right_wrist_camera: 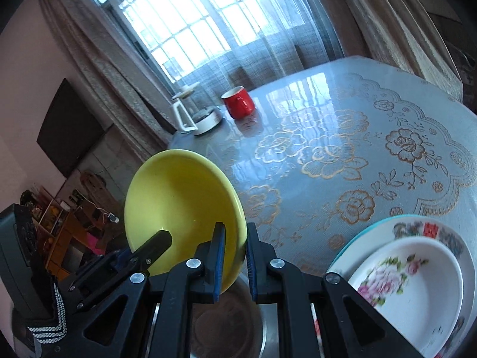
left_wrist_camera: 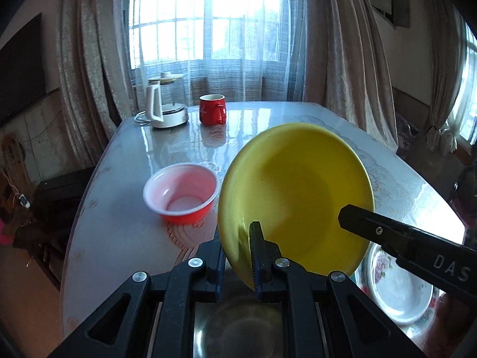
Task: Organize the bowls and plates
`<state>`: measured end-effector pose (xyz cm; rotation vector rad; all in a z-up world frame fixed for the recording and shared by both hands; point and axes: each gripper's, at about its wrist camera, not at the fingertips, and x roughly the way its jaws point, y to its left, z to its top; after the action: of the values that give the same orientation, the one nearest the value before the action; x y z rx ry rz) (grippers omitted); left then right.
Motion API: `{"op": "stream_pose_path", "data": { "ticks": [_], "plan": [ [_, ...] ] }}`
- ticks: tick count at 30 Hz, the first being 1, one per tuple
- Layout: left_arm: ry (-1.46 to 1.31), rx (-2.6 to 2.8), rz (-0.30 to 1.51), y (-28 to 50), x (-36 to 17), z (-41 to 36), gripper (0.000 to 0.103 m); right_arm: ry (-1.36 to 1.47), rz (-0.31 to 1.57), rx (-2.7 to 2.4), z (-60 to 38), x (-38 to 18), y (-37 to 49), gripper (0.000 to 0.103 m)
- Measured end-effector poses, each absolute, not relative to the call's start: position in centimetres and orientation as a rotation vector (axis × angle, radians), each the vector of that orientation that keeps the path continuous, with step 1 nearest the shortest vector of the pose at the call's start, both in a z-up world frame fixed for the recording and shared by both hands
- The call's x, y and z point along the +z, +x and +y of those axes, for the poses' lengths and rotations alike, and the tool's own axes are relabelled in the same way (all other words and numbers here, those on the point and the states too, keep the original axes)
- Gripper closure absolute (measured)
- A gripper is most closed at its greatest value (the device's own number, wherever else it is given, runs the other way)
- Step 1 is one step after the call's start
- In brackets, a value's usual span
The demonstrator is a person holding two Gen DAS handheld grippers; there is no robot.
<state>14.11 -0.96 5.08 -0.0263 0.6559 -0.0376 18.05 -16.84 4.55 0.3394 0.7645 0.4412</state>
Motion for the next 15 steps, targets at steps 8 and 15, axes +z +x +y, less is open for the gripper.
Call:
{"op": "stream_pose_path", "data": {
  "ticks": [8,15],
  "plan": [
    [-0.029,-0.018,0.646,10.4,3.5,0.6,0.088,0.33,0.758,0.469,-15.5,3.5,14.3,0.089],
    [-0.032,-0.008,0.673,8.7,1.8,1.3,0.088,0.326,0.804,0.484,-14.9,2.1,12.8,0.088]
  ]
}}
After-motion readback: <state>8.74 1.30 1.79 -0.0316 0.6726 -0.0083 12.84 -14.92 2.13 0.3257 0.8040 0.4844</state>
